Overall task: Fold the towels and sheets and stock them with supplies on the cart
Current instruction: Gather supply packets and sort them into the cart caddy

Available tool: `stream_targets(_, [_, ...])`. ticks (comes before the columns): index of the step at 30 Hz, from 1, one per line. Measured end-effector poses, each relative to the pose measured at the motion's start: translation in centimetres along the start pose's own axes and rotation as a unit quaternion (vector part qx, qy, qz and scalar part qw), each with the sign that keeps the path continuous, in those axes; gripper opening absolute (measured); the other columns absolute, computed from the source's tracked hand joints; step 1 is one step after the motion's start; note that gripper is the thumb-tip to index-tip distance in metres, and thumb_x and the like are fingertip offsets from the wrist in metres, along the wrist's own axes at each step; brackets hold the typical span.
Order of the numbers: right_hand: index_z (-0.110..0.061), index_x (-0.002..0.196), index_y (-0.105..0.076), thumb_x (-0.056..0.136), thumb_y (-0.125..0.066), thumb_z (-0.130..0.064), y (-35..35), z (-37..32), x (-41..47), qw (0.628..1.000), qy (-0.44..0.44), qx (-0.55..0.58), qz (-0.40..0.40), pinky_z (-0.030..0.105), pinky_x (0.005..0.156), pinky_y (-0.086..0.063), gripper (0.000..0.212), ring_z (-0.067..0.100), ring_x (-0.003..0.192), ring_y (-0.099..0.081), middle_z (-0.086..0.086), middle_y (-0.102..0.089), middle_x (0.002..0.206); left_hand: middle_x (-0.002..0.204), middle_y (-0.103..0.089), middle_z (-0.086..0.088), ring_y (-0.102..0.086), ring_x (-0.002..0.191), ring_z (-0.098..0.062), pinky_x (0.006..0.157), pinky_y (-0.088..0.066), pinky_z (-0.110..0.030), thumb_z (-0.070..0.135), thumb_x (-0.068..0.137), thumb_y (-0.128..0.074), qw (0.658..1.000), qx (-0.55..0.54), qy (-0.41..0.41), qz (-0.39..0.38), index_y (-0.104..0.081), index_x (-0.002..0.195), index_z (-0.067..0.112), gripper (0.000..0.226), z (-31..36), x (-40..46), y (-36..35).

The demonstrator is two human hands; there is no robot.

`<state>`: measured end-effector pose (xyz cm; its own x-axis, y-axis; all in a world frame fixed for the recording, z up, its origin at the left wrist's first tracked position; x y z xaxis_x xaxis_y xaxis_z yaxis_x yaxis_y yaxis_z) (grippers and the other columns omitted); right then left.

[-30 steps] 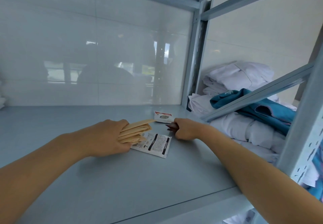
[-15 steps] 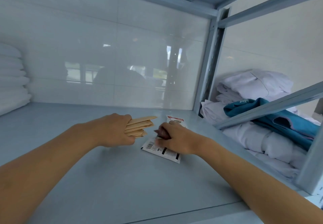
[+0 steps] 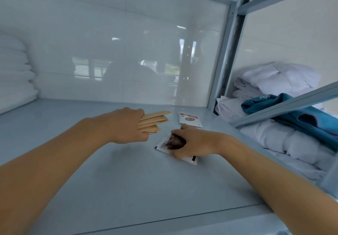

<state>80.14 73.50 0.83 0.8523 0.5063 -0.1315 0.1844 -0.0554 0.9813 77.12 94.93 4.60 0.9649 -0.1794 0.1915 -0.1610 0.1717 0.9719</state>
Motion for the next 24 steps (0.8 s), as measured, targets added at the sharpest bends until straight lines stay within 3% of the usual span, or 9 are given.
stream_targets(3, [-0.031,0.153,-0.035,0.073,-0.063,-0.069,0.1,0.3,-0.3,0.999,-0.015,-0.012,-0.03,0.042,0.108,-0.041,0.093,0.017,0.13,-0.042,-0.007,-0.039,0.139,0.089,-0.062,0.006,-0.061,0.064,-0.011,0.062,-0.049,-0.031,0.055,0.083,-0.065,1.0,0.002,-0.003,-0.001,-0.051,0.101,0.03,0.034,0.2,-0.2,-0.1])
stream_targets(5, [-0.031,0.155,-0.028,0.068,-0.064,-0.066,0.1,0.2,-0.4,0.998,-0.013,-0.027,-0.046,0.041,0.108,-0.043,0.101,0.016,0.13,-0.042,-0.007,-0.036,0.14,0.088,-0.062,0.006,-0.061,0.064,-0.011,0.06,-0.047,-0.03,0.054,0.084,-0.065,1.0,0.0,-0.005,-0.003,-0.051,0.1,0.029,0.033,0.3,-0.2,-0.1])
stream_targets(11, [-0.03,0.147,-0.034,0.063,-0.07,-0.039,0.0,-0.1,-0.1,0.998,-0.002,-0.044,-0.055,0.041,0.084,-0.056,0.092,0.019,0.102,-0.06,-0.005,-0.04,0.12,0.089,-0.064,0.006,-0.062,0.064,-0.011,0.062,-0.051,-0.03,0.054,0.084,-0.066,1.0,-0.009,-0.01,-0.015,-0.053,0.104,0.03,0.034,0.7,-0.2,-0.6])
stream_targets(14, [-0.032,0.134,-0.046,0.068,-0.065,-0.028,0.0,0.0,0.0,1.0,0.006,0.014,-0.002,0.037,0.074,-0.056,0.069,0.019,0.095,-0.063,-0.005,-0.055,0.111,0.09,-0.064,0.006,-0.063,0.064,-0.012,0.065,-0.055,-0.033,0.055,0.085,-0.066,1.0,-0.013,-0.012,-0.017,-0.053,0.105,0.031,0.034,0.7,-0.2,-0.7])
stream_targets(18, [-0.027,0.114,-0.053,0.079,-0.057,-0.033,0.0,0.5,0.2,0.996,0.002,0.033,0.089,0.042,0.085,-0.056,0.036,0.022,0.096,-0.061,-0.002,-0.063,0.105,0.087,-0.065,0.006,-0.063,0.062,-0.011,0.061,-0.053,-0.029,0.054,0.084,-0.067,0.999,-0.025,-0.015,-0.014,-0.052,0.101,0.034,0.031,0.7,-0.1,-0.6])
stream_targets(24, [-0.027,0.105,-0.051,0.073,-0.063,-0.041,1.0,4.4,1.4,0.98,-0.057,0.117,0.152,0.023,0.062,-0.041,0.036,0.007,0.084,-0.057,-0.008,-0.061,0.096,0.085,-0.063,0.008,-0.061,0.063,-0.01,0.057,-0.043,-0.026,0.056,0.082,-0.066,1.0,-0.021,-0.011,0.012,-0.051,0.098,0.035,0.031,0.1,0.1,-0.2])
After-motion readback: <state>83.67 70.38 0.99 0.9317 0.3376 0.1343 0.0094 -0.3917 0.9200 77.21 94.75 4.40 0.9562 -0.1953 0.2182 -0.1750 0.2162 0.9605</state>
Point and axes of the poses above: each hand's wrist, its own x-axis towards the middle knuckle, its own y-axis out of the back of the hand, z = x × y, the point moved 6 cm from there along x, towards the middle knuckle
